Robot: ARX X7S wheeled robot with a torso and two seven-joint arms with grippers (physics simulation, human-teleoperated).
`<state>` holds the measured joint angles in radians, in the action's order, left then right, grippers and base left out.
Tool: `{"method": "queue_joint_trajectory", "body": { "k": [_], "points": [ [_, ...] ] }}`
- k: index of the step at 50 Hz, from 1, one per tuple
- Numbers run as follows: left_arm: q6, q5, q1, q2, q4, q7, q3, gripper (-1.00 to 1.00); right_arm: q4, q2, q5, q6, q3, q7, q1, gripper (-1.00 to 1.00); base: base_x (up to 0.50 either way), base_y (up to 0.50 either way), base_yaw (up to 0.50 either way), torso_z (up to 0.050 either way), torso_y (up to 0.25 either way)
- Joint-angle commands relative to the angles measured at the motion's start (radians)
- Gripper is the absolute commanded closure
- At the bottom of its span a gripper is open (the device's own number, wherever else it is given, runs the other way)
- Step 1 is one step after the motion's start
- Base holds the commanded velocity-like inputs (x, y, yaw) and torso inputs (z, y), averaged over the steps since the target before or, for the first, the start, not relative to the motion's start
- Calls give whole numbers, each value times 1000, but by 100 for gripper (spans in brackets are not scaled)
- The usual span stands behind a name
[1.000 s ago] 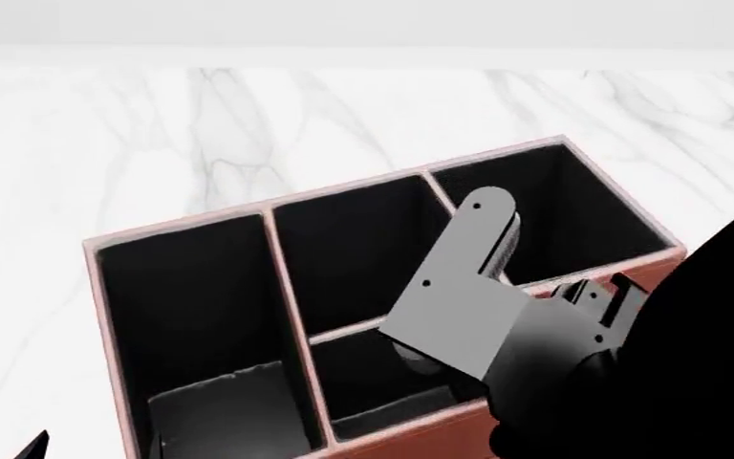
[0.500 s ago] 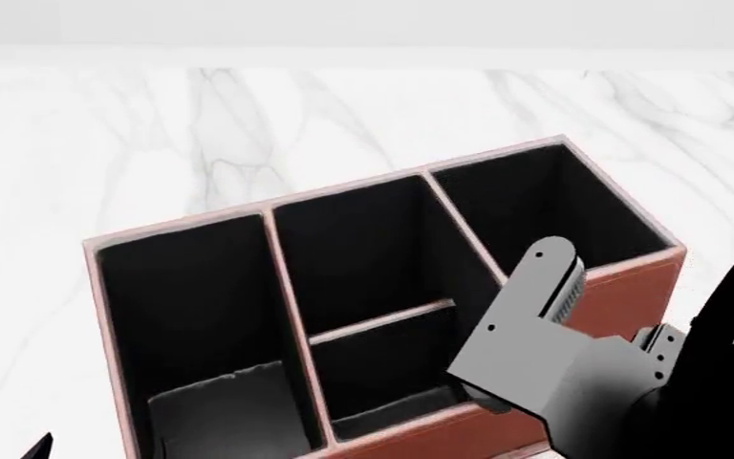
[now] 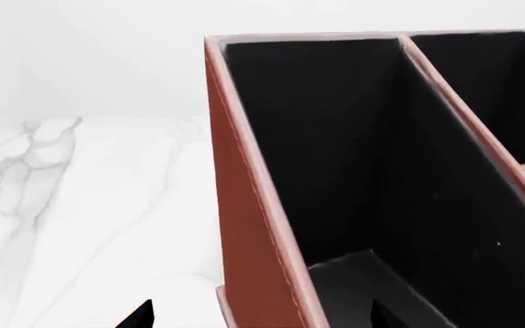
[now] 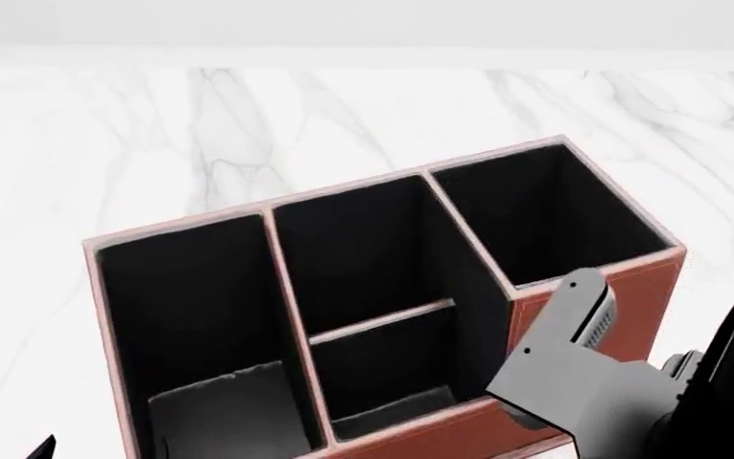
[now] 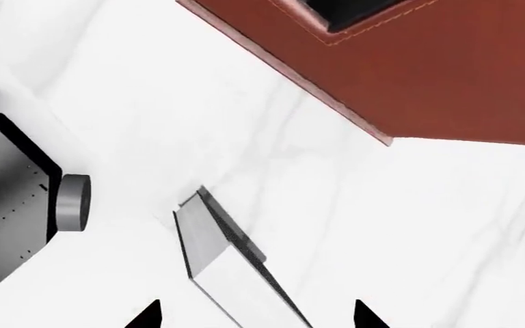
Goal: Pick up the book and place it in the left compartment of the caddy.
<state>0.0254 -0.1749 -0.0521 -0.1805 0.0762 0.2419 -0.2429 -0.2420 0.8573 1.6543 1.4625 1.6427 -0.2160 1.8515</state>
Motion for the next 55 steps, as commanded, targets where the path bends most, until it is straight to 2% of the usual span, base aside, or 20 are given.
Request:
{"method": "queue_joint_trajectory", "body": {
  "k": [1,17,27,45,46,55],
  "points": [
    [3,-5,1,-5,-2,6,-5,-100,18,-6,-79,-52,29,49,-42,-100,0,0,0,0,0],
    [5,-15,-4,-10,1,12,-9,-100,49,-18,-151,-120,80,120,-148,-100,0,0,0,0,0],
    [3,-22,-3,-15,-6,16,-12,-100,134,-12,-161,-93,116,66,-177,-100,0,0,0,0,0],
    [1,-26,-3,-20,-14,26,-22,-100,162,-7,-232,-163,152,115,-242,-100,0,0,0,0,0],
    [2,-26,-3,-21,-15,27,-22,-100,156,-7,-238,-166,154,117,-243,100,0,0,0,0,0],
    [2,-30,0,-24,-22,31,-26,-100,147,-15,-264,-199,158,145,-253,100,0,0,0,0,0]
  ]
}}
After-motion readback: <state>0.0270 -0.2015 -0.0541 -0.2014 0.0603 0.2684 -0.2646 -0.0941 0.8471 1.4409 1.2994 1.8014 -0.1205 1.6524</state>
